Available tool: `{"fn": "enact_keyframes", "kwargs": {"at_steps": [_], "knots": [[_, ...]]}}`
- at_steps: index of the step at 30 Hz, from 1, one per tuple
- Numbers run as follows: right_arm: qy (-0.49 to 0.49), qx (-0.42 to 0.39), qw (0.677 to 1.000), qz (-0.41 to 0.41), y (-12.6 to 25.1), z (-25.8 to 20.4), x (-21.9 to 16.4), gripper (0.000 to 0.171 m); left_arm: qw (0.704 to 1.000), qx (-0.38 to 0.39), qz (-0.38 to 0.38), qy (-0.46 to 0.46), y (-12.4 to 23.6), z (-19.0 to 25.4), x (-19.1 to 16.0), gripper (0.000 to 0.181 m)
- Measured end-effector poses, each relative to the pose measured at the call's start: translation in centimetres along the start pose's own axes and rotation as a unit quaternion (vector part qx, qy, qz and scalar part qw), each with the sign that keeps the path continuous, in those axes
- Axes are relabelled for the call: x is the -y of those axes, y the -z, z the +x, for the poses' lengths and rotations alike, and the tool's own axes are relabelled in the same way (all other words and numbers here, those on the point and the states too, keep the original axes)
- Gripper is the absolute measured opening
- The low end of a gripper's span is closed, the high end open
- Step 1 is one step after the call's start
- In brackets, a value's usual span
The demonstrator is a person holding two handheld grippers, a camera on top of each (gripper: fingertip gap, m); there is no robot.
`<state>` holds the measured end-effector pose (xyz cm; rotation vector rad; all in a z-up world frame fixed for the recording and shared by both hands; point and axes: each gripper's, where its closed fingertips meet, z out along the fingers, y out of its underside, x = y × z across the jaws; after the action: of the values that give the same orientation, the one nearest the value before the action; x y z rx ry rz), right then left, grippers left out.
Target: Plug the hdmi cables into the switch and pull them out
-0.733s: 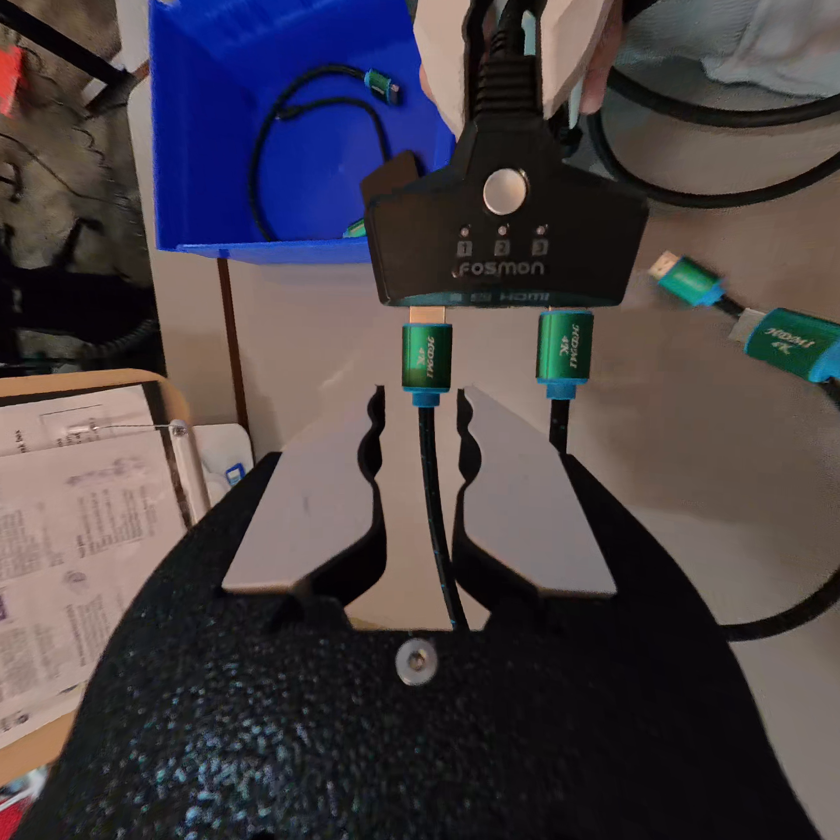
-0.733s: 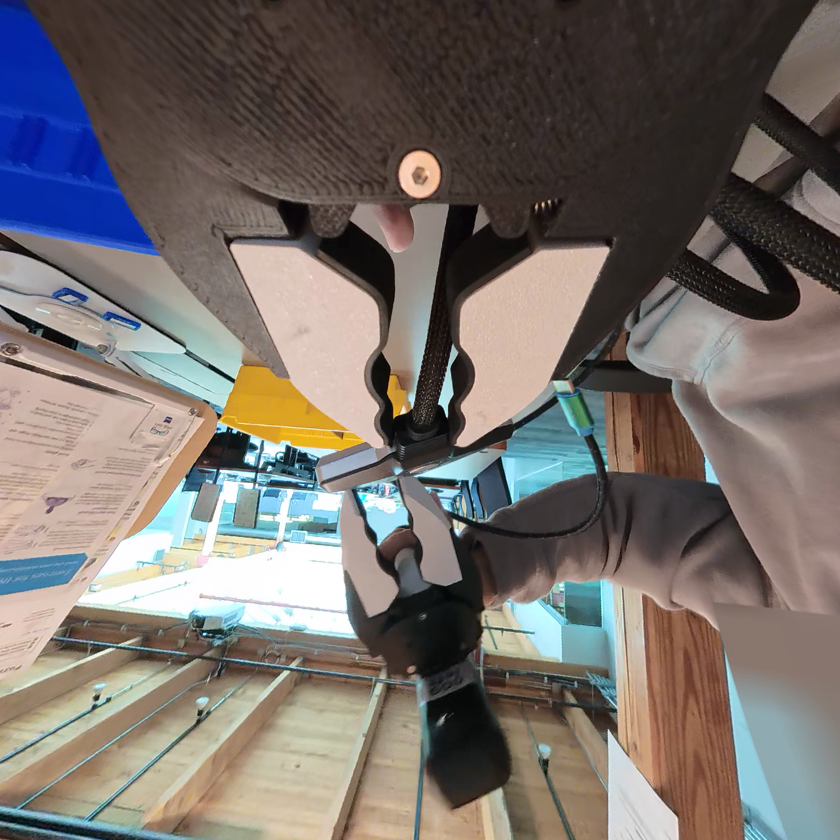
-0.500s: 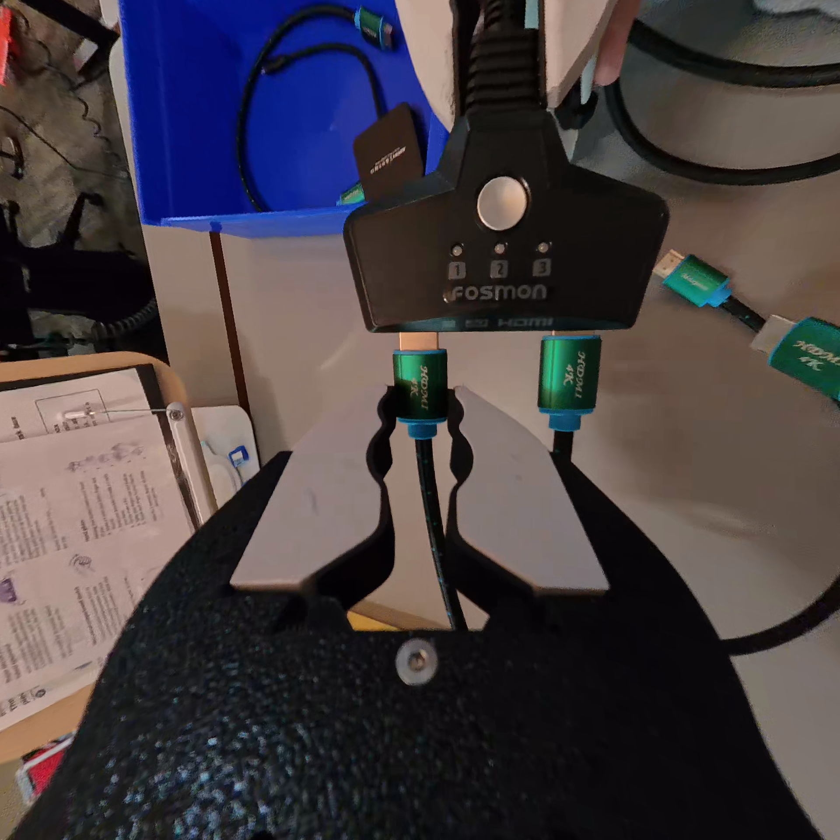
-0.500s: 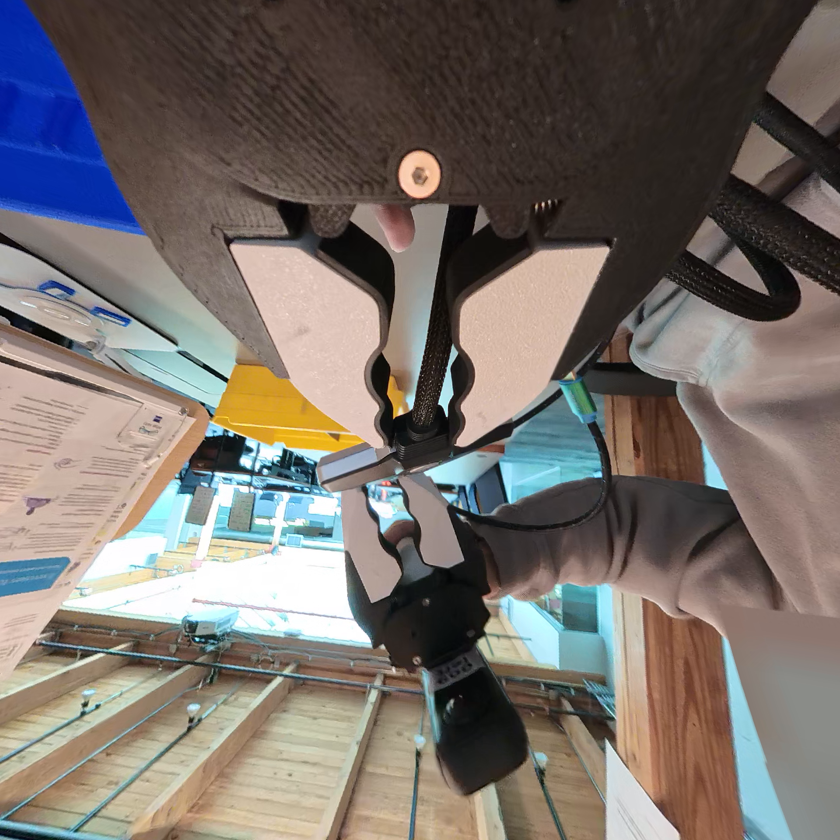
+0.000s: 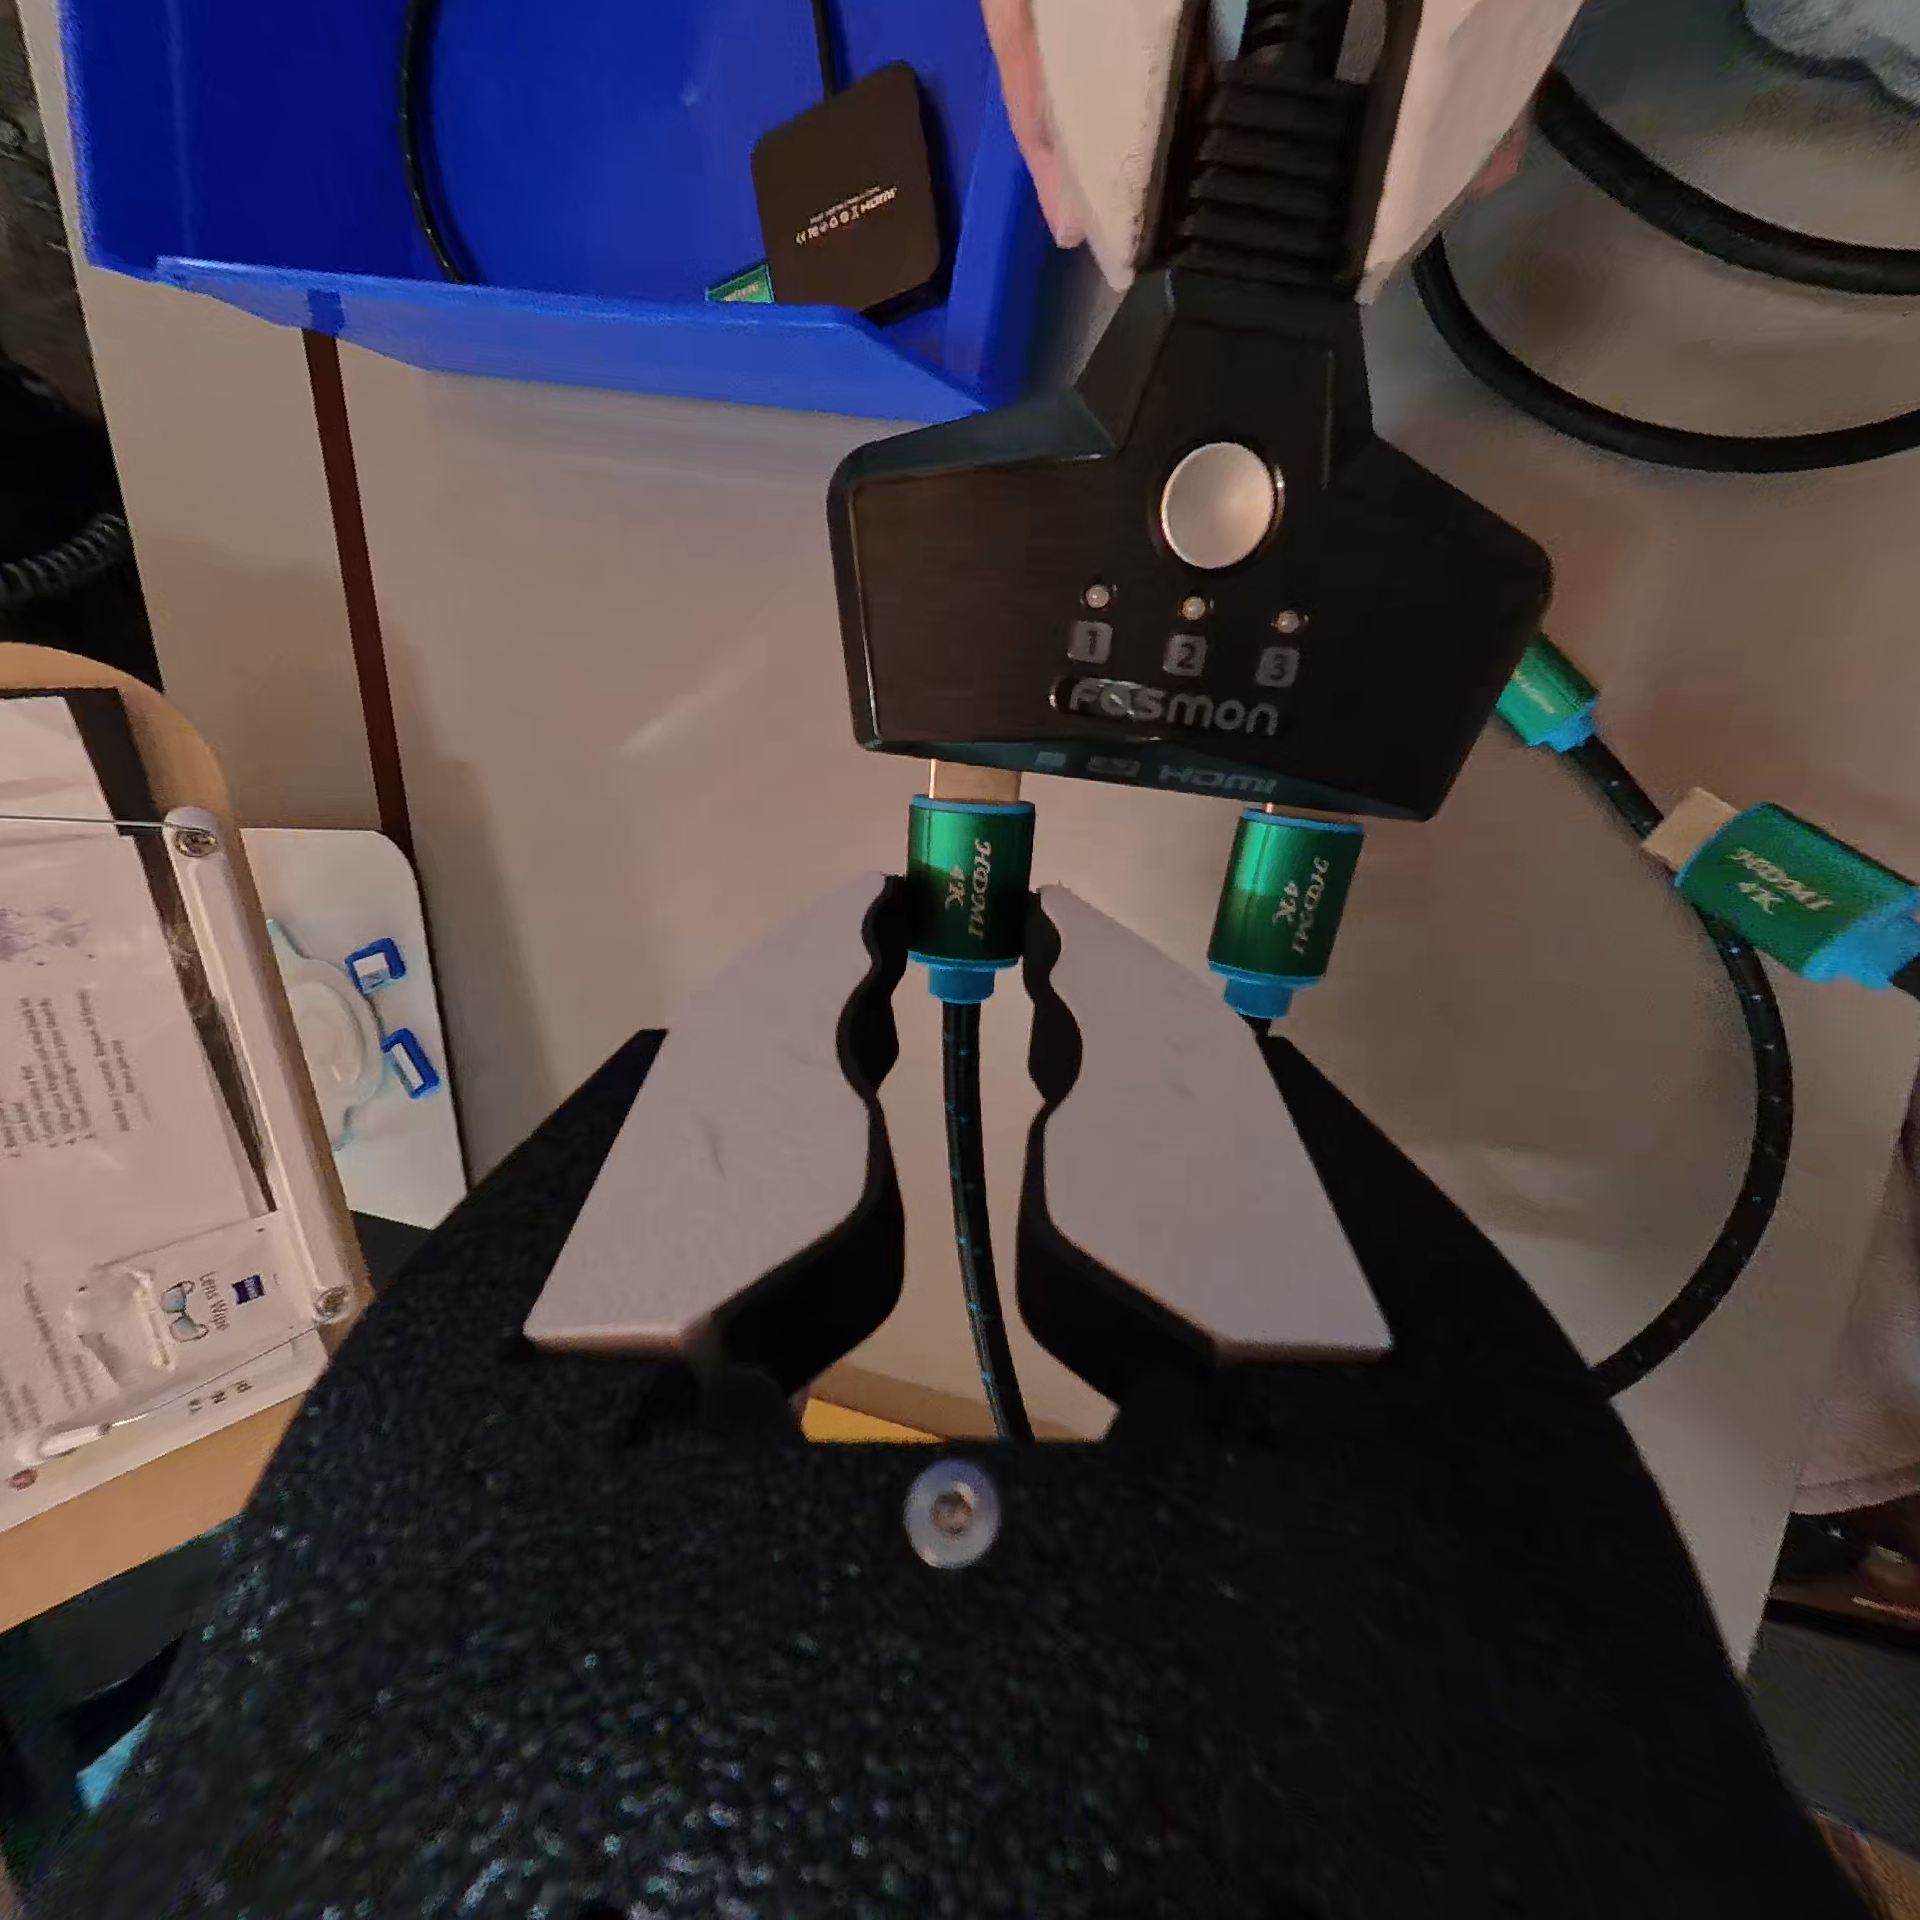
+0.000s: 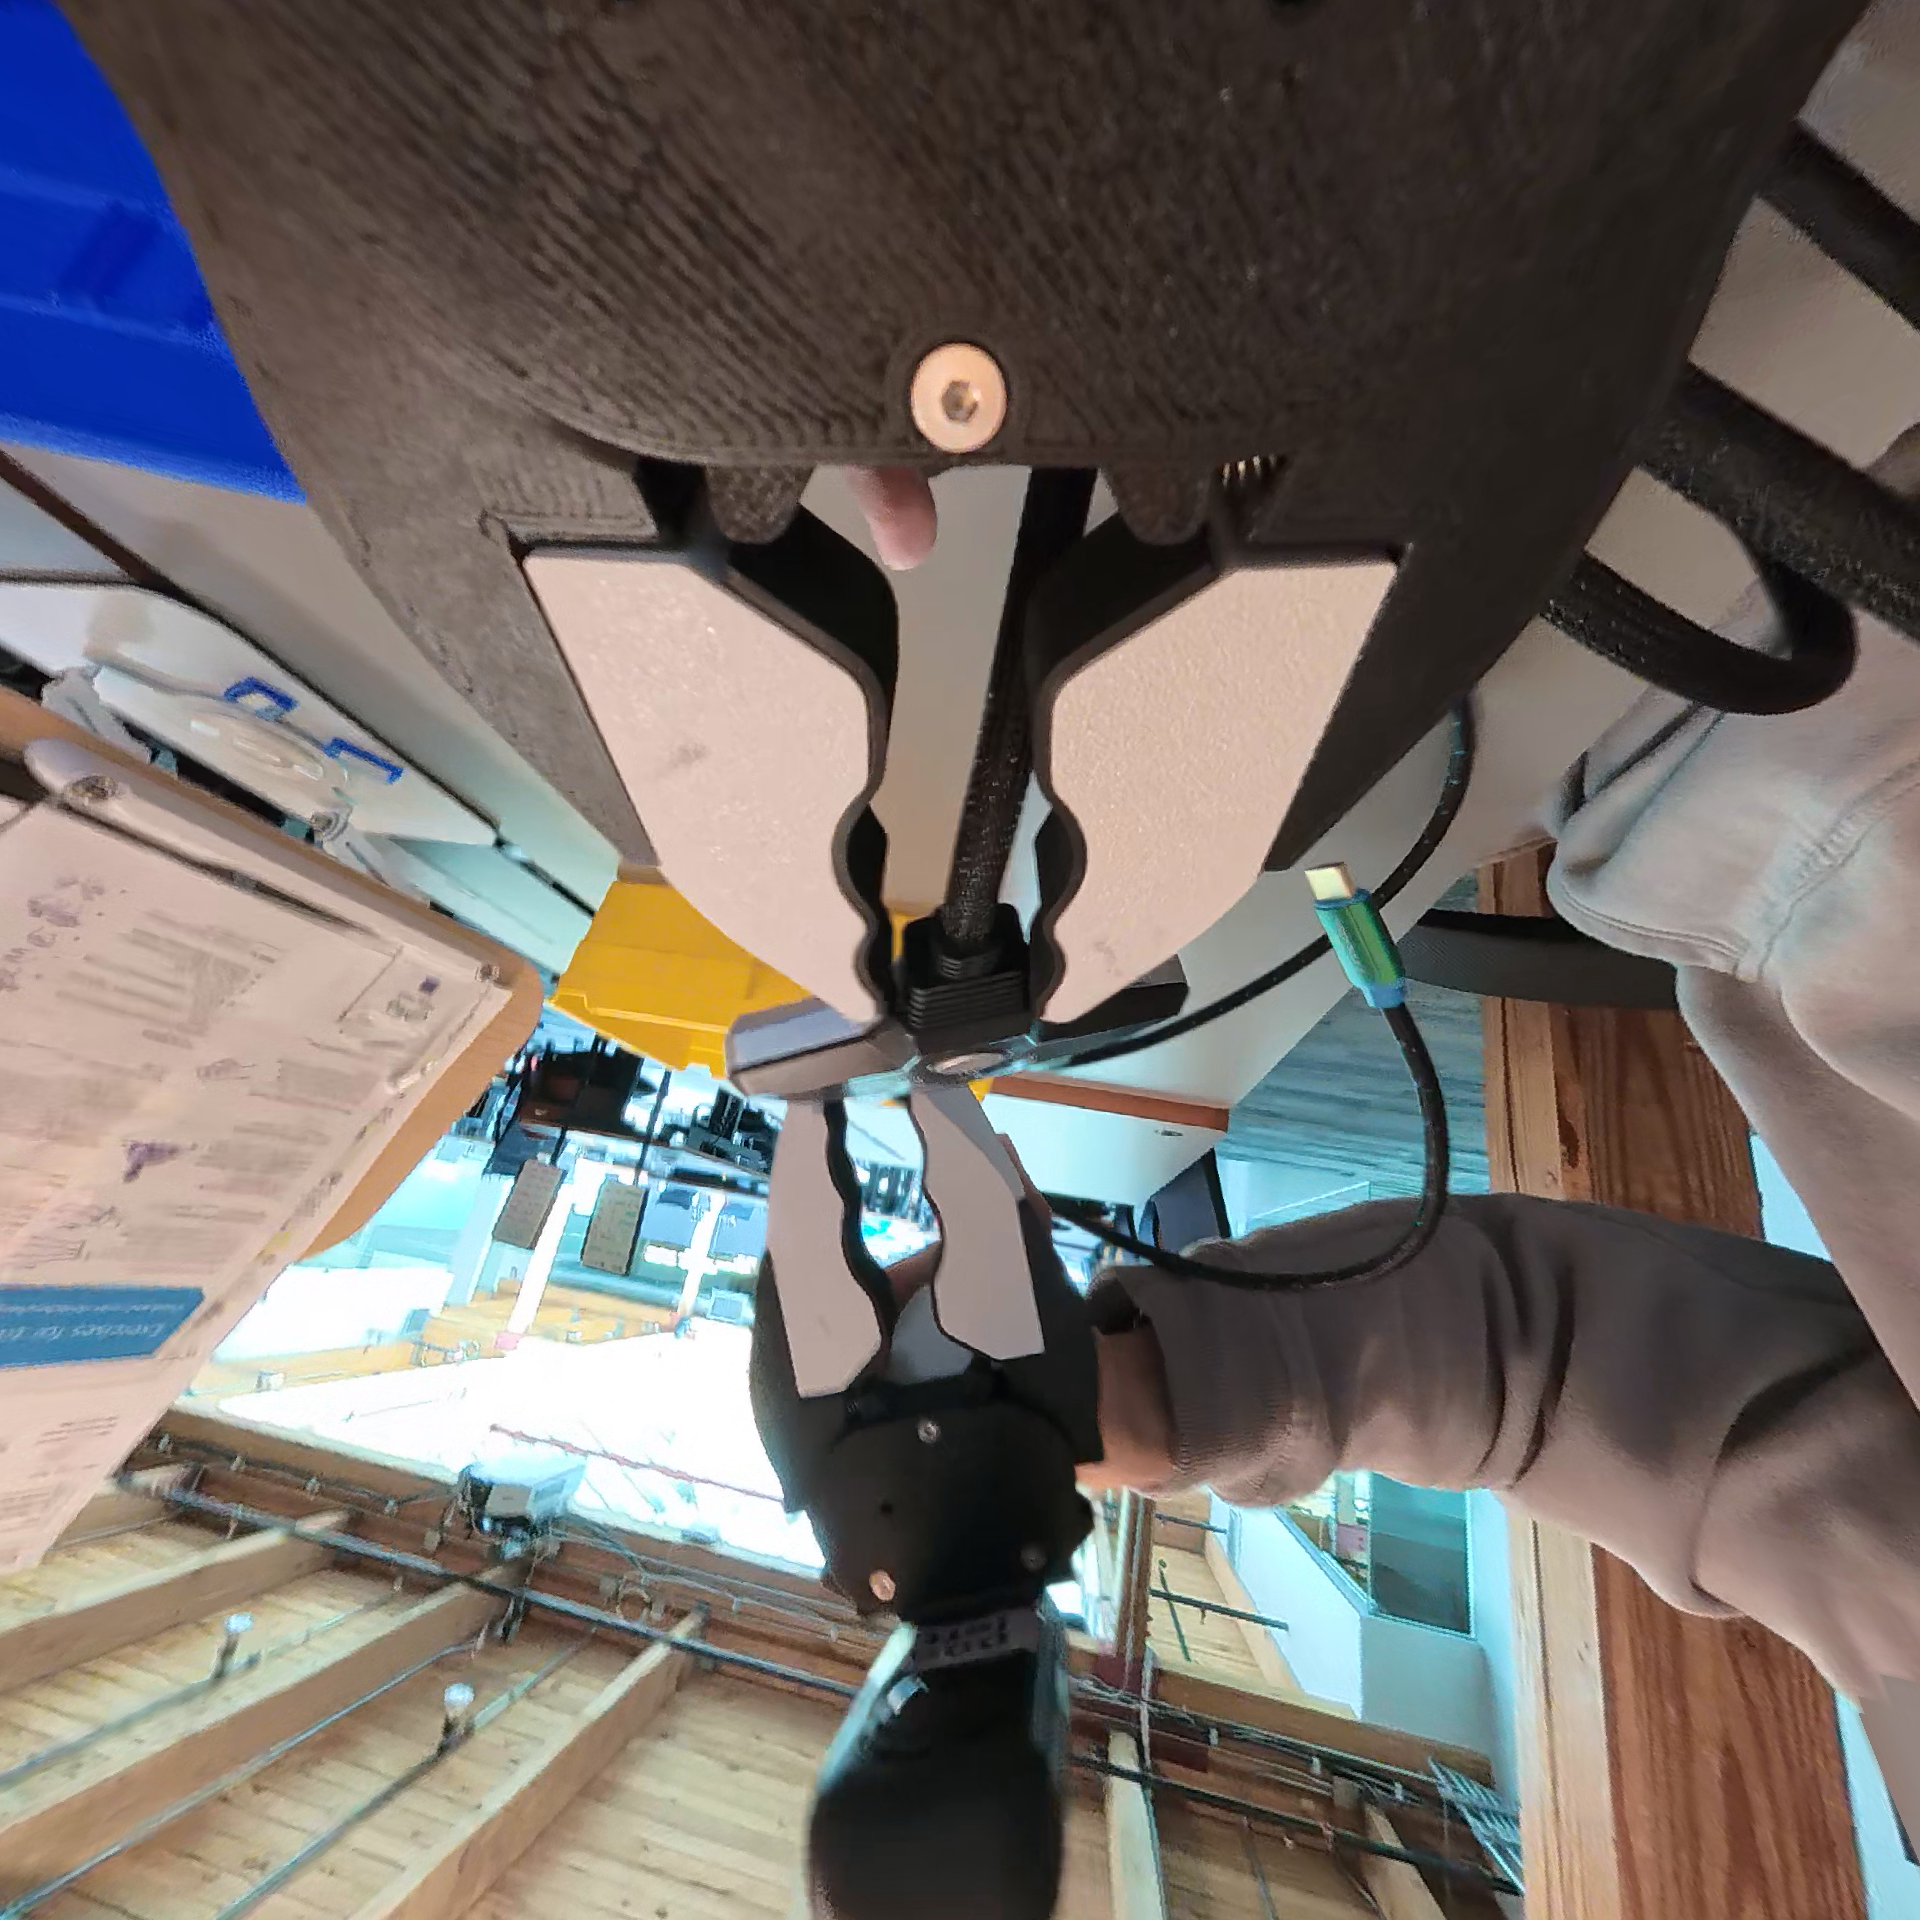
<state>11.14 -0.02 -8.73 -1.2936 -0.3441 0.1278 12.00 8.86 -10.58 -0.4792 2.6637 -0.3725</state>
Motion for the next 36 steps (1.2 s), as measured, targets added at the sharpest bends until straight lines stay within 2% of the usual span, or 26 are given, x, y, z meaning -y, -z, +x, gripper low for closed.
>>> {"fn": "enact_keyframes", "kwargs": {"at_steps": [1, 8, 11, 15, 21, 23, 26, 30, 36], "knots": [[0.005, -0.002, 1.000, -0.001, -0.1, 0.1, 0.1, 0.023, 1.000, -0.004, 0.004, 0.005, 0.0, 0.0, -0.1, 0.021], [0.018, -0.002, 1.000, -0.015, -0.8, -0.2, 0.4, 0.023, 1.000, -0.020, 0.020, 0.003, 0.6, 0.2, -0.3, 0.021], [0.013, 0.003, 1.000, 0.018, -0.7, -0.4, 1.7, 0.023, 0.999, -0.007, 0.040, -0.010, 2.1, 0.1, 0.6, 0.021], [0.010, -0.006, 0.999, 0.036, -1.2, -0.2, 2.4, 0.023, 0.997, 0.043, 0.004, -0.059, 3.3, -0.9, 0.8, 0.020], [0.022, -0.021, 0.999, 0.020, -2.0, 0.0, 2.3, 0.024, 0.994, 0.085, -0.037, -0.059, 3.2, -1.6, 0.1, 0.020], [0.016, -0.011, 1.000, 0.023, -2.1, -0.3, 2.4, 0.024, 0.995, 0.072, -0.021, -0.064, 3.0, -1.3, 0.1, 0.020], [0.013, 0.009, 0.999, 0.042, -1.4, -0.6, 2.8, 0.023, 0.996, 0.047, 0.044, -0.069, 3.4, -0.5, 1.0, 0.021], [0.011, 0.018, 0.995, 0.094, -0.5, -0.7, 4.3, 0.023, 0.986, 0.067, 0.120, -0.094, 5.2, -0.3, 2.8, 0.021], [0.008, 0.023, 0.992, 0.123, -0.3, -0.9, 5.1, 0.023, 0.987, 0.090, 0.100, -0.084, 5.8, -0.4, 2.4, 0.020]]}}
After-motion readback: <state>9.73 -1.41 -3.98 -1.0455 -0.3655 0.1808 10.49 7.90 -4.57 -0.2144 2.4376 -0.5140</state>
